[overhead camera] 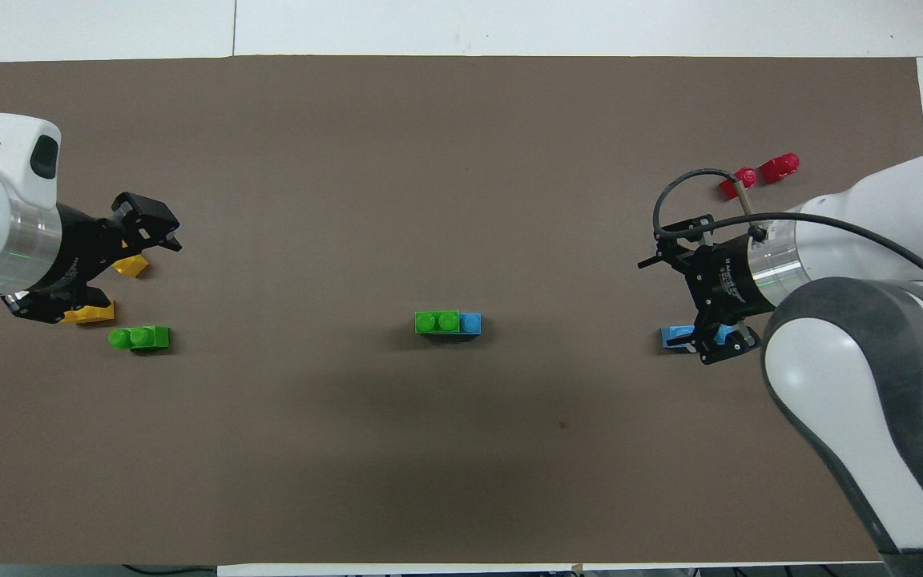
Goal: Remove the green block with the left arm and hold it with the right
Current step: 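Move the left gripper while the right gripper reaches the joined bricks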
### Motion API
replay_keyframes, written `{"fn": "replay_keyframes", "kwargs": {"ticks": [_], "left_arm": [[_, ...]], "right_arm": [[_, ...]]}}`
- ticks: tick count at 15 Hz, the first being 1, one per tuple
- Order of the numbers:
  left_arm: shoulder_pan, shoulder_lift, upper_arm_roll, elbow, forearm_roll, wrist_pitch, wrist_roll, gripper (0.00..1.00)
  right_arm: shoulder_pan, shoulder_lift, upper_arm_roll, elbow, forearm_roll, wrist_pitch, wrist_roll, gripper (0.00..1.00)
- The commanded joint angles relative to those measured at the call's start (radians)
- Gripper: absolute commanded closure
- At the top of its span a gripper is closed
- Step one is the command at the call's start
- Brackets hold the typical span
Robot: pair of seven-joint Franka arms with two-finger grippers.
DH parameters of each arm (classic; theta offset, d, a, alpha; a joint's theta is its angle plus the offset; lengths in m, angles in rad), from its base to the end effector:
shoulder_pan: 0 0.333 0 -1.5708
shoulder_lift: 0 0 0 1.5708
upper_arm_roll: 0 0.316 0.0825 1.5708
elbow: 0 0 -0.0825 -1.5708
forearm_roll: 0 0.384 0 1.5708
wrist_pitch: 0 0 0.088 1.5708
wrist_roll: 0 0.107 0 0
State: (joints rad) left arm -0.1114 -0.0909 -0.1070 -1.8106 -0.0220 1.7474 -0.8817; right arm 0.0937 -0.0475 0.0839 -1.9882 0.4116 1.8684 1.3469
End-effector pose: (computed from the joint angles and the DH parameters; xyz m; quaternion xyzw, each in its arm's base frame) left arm 0.5229 -0.1202 0.5750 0.9448 0.3274 0.0085 0.0122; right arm 0.5237 0.1256 0.4833 -0.7791 0.5961 0.1575 0.1138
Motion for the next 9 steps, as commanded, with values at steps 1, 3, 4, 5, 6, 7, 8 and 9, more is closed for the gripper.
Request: {"fn": "replay_keyframes", "kwargs": {"ticks": [1,3,4,5,6,7,8,9], "left_arm": [[-0.071,-0.038,0.013,-0.090,-0.012,0.084,-0.243,0.00],[-0.122,-0.044,0.013,-0.130,-0.012,0.116,-0.427,0.00],[-0.138,-0.043,0.012,-0.136,-0.012,0.127,-0.506,0.00],[-0.163,-0.038,0.012,-0.144,-0.012,0.138,-0.587,0.00],[-0.186,-0.033,0.012,-0.153,-0.012,0.158,-0.661,0.00],[-0.209,-0.030,0.012,-0.168,-0.012,0.182,-0.731,0.00],[-0.238,-0.029,0.012,-0.188,-0.012,0.210,-0.797,0.00],[-0.267,-0.024,0.013,-0.200,-0.012,0.237,-0.854,0.00]], "right_arm": [[0.009,0.038,0.001,-0.011,0.075,0.043,0.102,0.00],[0.046,0.047,0.001,-0.026,0.087,0.075,0.149,0.00],[0.050,0.051,0.001,-0.035,0.101,0.092,0.170,0.00],[0.058,0.060,0.001,-0.040,0.122,0.110,0.179,0.00],[0.073,0.064,0.001,-0.047,0.134,0.124,0.181,0.00],[0.095,0.066,0.001,-0.064,0.138,0.144,0.183,0.00],[0.112,0.066,0.001,-0.082,0.142,0.173,0.195,0.00],[0.116,0.066,0.001,-0.089,0.153,0.196,0.201,0.00]]}}
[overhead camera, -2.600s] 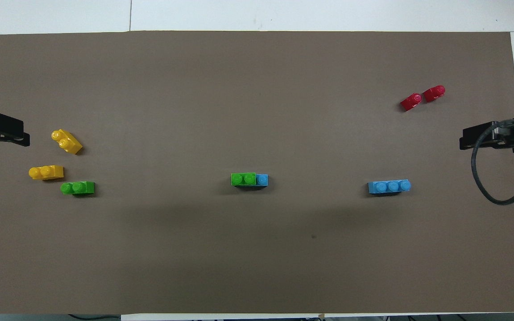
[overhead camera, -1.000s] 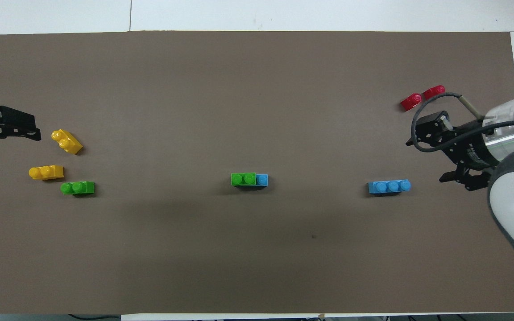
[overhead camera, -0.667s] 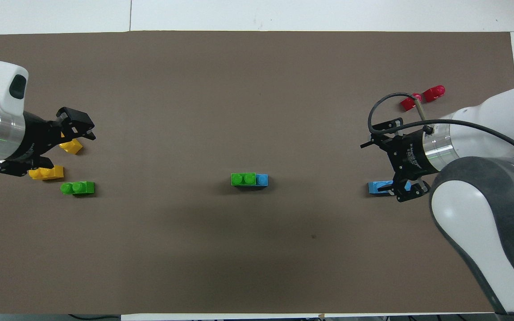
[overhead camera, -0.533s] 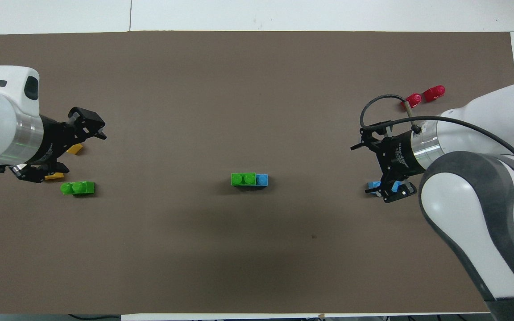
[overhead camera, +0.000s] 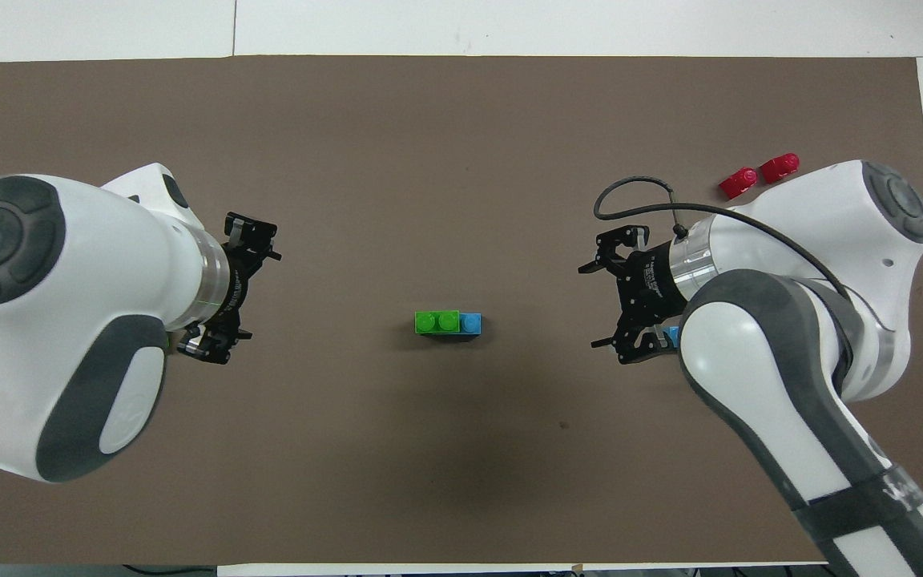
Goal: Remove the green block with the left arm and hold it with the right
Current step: 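Move the left gripper while the right gripper reaches the joined bricks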
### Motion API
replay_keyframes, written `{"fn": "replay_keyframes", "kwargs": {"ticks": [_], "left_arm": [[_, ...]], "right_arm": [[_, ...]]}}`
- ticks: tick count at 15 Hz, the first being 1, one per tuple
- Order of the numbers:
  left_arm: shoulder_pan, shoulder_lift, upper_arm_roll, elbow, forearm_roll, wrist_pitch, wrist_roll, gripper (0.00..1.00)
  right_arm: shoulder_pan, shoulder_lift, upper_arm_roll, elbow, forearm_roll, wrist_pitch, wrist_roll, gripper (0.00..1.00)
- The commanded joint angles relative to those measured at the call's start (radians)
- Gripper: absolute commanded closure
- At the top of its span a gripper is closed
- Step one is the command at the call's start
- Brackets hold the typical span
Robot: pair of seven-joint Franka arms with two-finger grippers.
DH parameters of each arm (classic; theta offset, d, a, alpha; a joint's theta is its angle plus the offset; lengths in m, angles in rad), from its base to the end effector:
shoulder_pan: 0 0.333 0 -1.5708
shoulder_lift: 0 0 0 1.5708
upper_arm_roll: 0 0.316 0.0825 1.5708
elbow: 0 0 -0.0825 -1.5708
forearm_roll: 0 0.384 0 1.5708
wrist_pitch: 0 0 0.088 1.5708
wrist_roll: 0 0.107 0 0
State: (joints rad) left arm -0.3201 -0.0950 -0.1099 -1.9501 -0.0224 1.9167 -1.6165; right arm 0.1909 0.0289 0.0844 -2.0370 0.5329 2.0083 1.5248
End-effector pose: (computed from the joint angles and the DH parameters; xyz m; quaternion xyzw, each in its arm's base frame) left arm 0.4880 -0.2275 0.5252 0.8267 0.5617 0.0113 0.0289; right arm 0.5253 0.1796 0.4321 -0.7127 0.6598 0.2025 0.1251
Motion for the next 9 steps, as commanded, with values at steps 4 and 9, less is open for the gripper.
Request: {"fn": "replay_keyframes", "kwargs": {"ticks": [4,9], "left_arm": [[-0.137,0.058,0.016,-0.063,-0.011,0.148,-0.365,0.00],[-0.198,0.149,0.016,-0.055,-0.011,0.257,-0.551,0.00]], "right_arm": [[0.076,0.017,0.000,-0.075,0.073,0.142,0.021,0.00],[0.116,0.048,0.000,-0.097,0.120,0.223,0.020,0.00]]}}
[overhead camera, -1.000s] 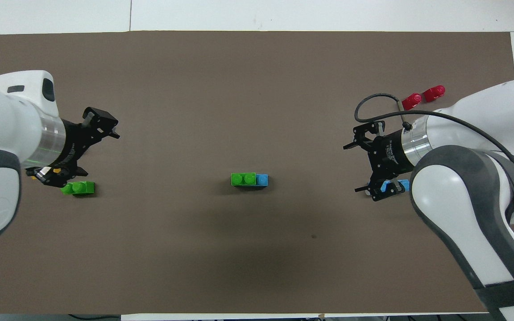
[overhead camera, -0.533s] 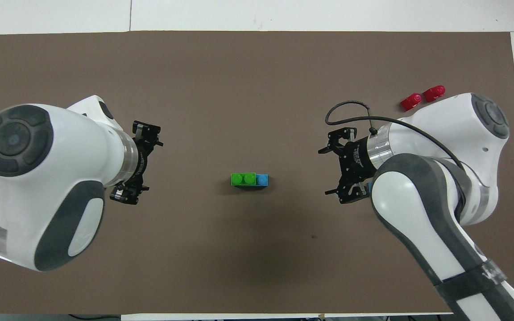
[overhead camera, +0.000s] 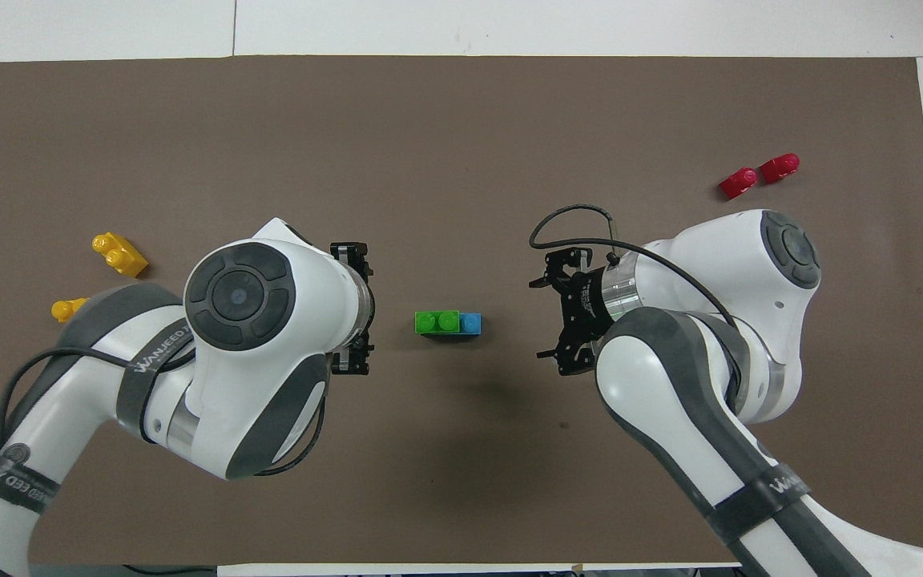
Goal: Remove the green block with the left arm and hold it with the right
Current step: 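Move the left gripper while the right gripper reaches the joined bricks, then grasp the green end with the left gripper while the right grasps blue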
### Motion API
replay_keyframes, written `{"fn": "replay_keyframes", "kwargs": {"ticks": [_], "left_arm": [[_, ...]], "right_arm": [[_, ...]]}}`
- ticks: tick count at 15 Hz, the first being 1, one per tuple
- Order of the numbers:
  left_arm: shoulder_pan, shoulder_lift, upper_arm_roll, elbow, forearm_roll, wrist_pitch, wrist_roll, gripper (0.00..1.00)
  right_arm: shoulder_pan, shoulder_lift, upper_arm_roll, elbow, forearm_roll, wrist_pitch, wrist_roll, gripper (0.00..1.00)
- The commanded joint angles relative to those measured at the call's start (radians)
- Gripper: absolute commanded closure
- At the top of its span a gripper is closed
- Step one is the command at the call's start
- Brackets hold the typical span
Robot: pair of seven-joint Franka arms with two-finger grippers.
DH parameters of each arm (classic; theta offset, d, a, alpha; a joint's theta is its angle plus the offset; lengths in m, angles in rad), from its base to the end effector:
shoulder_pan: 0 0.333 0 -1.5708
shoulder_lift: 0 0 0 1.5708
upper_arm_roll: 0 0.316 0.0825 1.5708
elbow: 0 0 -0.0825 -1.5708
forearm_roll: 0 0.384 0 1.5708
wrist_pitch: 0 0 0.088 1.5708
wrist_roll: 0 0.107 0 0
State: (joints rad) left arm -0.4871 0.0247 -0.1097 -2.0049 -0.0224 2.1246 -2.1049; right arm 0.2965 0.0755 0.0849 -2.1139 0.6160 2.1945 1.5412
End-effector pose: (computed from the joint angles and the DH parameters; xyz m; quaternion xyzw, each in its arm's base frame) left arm 0.4701 -0.3202 0.4527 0.7243 0.6878 -0.0005 0.0488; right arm 0.5115 0.2267 0.3854 -0.6997 0.6694 0.2035 0.1445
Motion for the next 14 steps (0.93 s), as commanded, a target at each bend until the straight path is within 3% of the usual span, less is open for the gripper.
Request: {"fn": "replay_keyframes", "kwargs": {"ticks": [1,14], "left_arm": [[-0.036,0.049,0.016,0.003,-0.011,0.055,-0.082,0.00],[-0.102,0.173,0.019,0.008,-0.002,0.179,-0.224,0.00]], "right_arm": [[0.021,0.009,-0.001,-0.024,0.051,0.057,0.003,0.00],[0.122,0.043,-0.001,-0.077,0.132,0.246,0.005,0.00]]}}
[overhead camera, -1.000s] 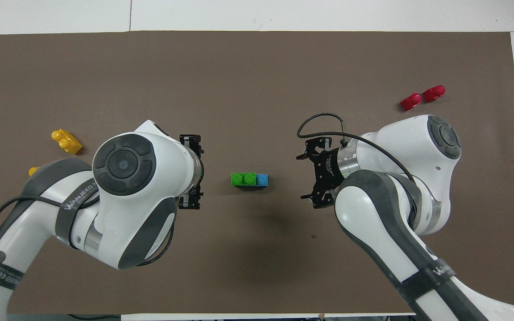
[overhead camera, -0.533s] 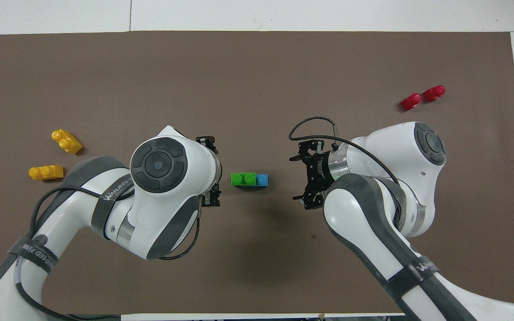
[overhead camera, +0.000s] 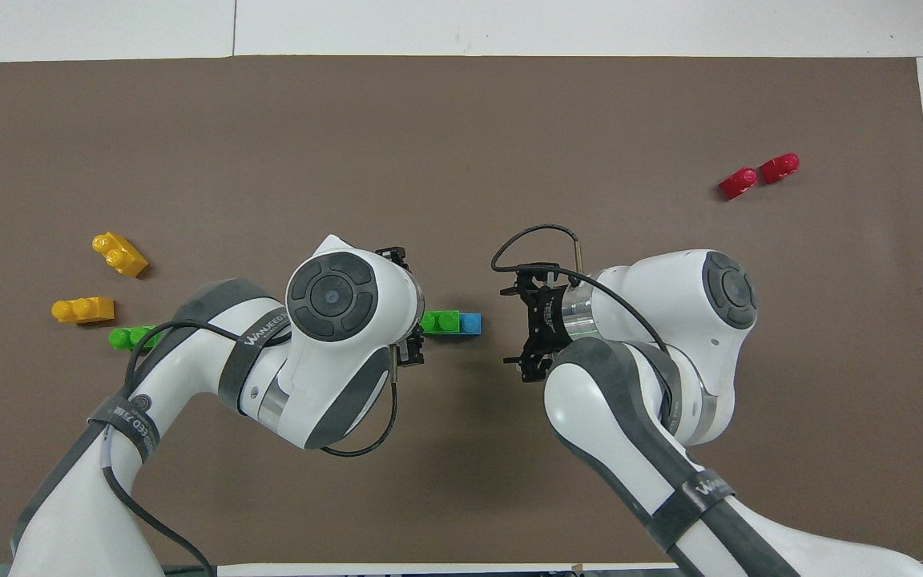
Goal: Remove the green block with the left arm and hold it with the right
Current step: 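Grasp the green end with the left gripper while the right grasps blue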
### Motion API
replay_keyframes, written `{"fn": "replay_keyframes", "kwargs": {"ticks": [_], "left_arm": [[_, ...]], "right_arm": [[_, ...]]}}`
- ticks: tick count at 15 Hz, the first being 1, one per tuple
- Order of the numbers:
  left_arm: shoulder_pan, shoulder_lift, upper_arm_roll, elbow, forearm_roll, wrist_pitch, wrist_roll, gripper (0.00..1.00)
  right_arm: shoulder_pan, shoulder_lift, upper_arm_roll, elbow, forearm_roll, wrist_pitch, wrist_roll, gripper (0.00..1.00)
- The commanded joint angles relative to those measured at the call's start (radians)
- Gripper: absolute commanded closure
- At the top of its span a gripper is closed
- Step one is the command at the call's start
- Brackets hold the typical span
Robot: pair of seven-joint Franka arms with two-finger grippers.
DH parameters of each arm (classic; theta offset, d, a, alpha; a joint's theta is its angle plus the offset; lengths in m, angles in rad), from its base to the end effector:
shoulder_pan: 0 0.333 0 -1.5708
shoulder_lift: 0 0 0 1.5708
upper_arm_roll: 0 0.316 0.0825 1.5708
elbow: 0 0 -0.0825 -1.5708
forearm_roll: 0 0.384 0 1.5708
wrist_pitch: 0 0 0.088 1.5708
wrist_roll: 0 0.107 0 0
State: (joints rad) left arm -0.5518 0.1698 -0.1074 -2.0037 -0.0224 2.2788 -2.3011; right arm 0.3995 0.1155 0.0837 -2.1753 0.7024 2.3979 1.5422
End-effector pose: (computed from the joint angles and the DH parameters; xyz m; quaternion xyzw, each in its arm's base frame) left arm 0.4723 -0.3643 0.3842 0.6745 0.7361 -0.0130 0.0545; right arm 0.4952 0.2649 0.3509 -0.6865 0.6808 0.1865 0.1746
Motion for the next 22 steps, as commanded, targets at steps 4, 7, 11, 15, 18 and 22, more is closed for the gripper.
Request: {"fn": "replay_keyframes", "kwargs": {"ticks": [4,7,11,15,18,22], "left_arm": [[-0.069,0.056,0.017,0.000,0.006,0.013,-0.034,0.00],[-0.074,0.056,0.017,-0.001,0.006,0.008,-0.055,0.00],[-0.074,0.054,0.017,-0.009,0.006,0.005,-0.061,0.00],[-0.074,0.050,0.017,-0.018,0.006,0.005,-0.061,0.00],[-0.069,0.050,0.017,-0.024,0.006,0.007,-0.058,0.00],[-0.065,0.048,0.017,-0.026,0.006,0.014,-0.060,0.00]], "right_arm": [[0.038,0.021,0.001,-0.023,0.052,0.059,0.001,0.00],[0.064,0.050,0.001,-0.023,0.054,0.101,-0.001,0.00],[0.082,0.081,0.001,-0.023,0.054,0.142,-0.001,0.00],[0.087,0.114,0.002,-0.020,0.054,0.185,-0.005,0.00],[0.088,0.134,0.002,-0.020,0.054,0.201,-0.013,0.00],[0.108,0.148,0.002,-0.018,0.106,0.234,-0.042,0.00]]}}
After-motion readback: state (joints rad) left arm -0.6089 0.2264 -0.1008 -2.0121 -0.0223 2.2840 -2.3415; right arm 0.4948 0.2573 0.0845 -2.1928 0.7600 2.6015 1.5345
